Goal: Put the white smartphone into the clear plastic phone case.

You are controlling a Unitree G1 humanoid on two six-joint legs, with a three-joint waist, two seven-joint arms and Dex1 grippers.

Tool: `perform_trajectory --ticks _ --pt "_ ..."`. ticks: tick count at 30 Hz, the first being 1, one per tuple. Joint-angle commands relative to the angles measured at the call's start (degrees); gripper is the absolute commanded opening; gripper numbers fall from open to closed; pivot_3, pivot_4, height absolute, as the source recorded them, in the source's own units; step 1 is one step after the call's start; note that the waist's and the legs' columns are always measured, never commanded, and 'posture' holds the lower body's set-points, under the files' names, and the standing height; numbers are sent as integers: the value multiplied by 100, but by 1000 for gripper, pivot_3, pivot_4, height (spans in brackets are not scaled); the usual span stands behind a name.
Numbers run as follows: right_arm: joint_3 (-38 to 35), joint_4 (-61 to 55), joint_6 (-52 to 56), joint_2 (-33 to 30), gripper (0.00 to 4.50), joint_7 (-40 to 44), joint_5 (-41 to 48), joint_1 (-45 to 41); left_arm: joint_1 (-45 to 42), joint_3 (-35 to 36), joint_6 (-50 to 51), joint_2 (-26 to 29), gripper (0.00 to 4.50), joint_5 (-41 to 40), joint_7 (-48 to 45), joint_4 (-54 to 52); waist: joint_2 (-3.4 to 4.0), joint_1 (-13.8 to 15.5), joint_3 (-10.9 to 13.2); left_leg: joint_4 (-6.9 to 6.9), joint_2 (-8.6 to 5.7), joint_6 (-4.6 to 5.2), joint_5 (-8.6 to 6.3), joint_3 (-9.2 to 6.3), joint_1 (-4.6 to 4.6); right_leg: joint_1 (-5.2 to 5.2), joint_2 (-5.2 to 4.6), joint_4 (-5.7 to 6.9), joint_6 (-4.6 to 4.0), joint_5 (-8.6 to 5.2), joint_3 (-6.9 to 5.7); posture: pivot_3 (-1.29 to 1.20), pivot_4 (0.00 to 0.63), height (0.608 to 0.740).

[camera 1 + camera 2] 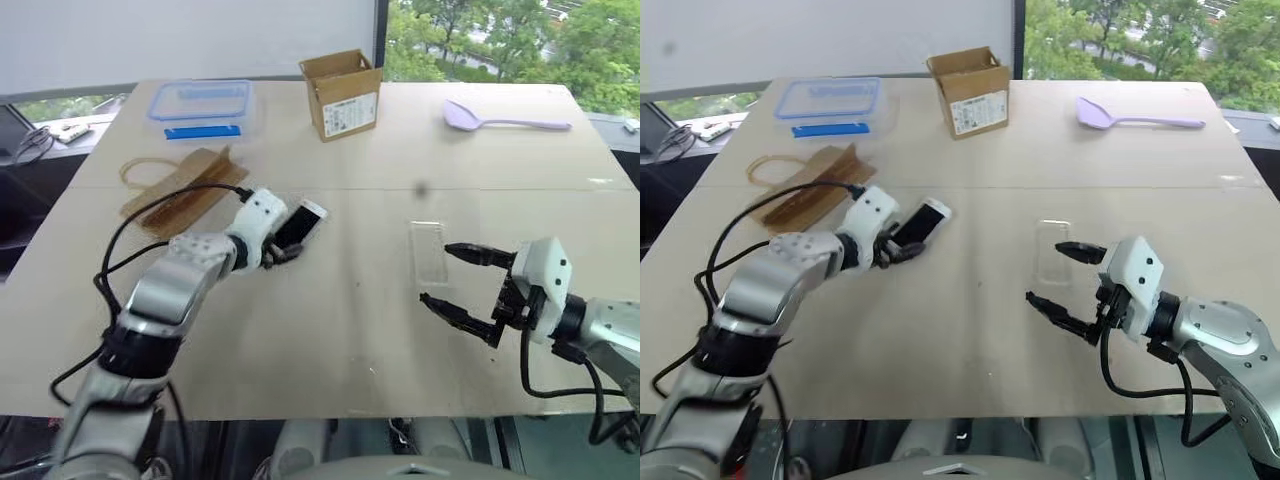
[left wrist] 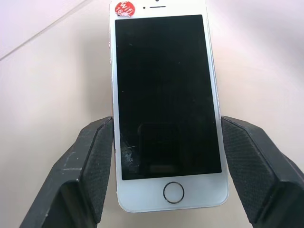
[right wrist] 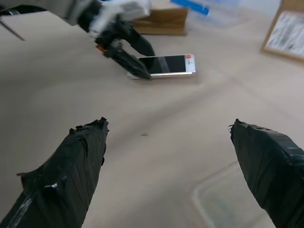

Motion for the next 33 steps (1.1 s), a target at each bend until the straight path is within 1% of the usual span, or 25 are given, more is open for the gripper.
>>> perform_trajectory --ticks 1,5,11,15,17,20,23,26,27,29,30,31,33 --pt "-272 -55 52 -90 4500 -40 99 54 154 -191 -1496 273 2872 219 -806 -189 2 71 2 0 0 1 0 -4 -15 -3 1 -20 -1 1 -6 0 150 740" --pt "-418 -128 57 -145 4500 -79 105 222 153 -359 -2493 134 2872 288 -1352 9 0 132 6 8 -12 8 -3 0 -25 3 -4 -36 -3 -1 -21 0 150 740" --pt "-559 -356 33 -183 4500 -139 108 515 -4 -611 -3843 -58 2872 264 -2424 620 3 59 8 21 -9 16 -6 7 -19 9 9 -24 2 1 -28 0 150 740" --pt "-601 -414 2 -185 4500 -153 74 632 -188 -827 -4514 -196 2872 364 -3060 1035 3 33 8 37 -7 16 -6 15 -16 22 17 -19 9 4 -35 0 150 740" --pt "-597 -458 -22 -171 4500 -179 37 699 -274 -908 -4547 -302 2872 374 -3206 1168 4 37 8 44 -8 17 -6 17 -15 25 20 -17 11 5 -35 0 150 740" --pt "-633 -549 -48 -154 4500 -213 5 833 -426 -896 -3878 -518 2872 527 -2931 1383 4 40 8 52 -8 17 -7 14 -15 30 24 -14 19 9 -37 0 150 740" --pt "-685 -616 -67 -138 4500 -220 -6 949 -453 -754 -3111 -617 2872 456 -2716 1327 3 33 8 58 -11 18 -7 10 -14 32 30 -6 24 9 -38 0 150 740" --pt "-683 -636 -116 -121 4500 -217 -62 1041 -635 -497 -535 -845 2872 537 -1650 967 3 30 8 61 -10 18 -7 8 -11 33 32 3 28 7 -38 0 150 740" --pt "-673 -637 -136 -123 4500 -214 -82 1053 -734 -397 277 -952 2872 450 -1401 792 1 30 9 70 -8 18 -7 3 -10 34 33 16 47 -4 -39 0 150 740" --pt "-664 -644 -155 -127 4500 -211 -98 1062 -964 -87 1475 -1265 2872 150 -1042 491 1 17 9 86 -9 18 -7 0 -8 34 34 40 52 -7 -40 0 150 740" --pt "-663 -648 -161 -128 4500 -209 -101 1067 -1054 48 1901 -1395 2872 14 -917 397 1 5 9 93 -9 18 -7 -1 -5 34 34 52 54 -10 -40 0 150 740" --pt "-670 -646 -166 -136 4500 -200 -97 1067 -1176 220 2601 -1522 2872 -78 -752 297 0 -7 10 95 -9 18 -7 -2 -2 34 35 58 55 -10 -38 0 150 740" --pt "-678 -644 -173 -150 4500 -187 -91 1067 -1301 418 3455 -1626 2872 -159 -461 64 -1 -38 10 103 -9 18 -7 -7 -2 34 39 66 55 -11 -40 0 150 740"
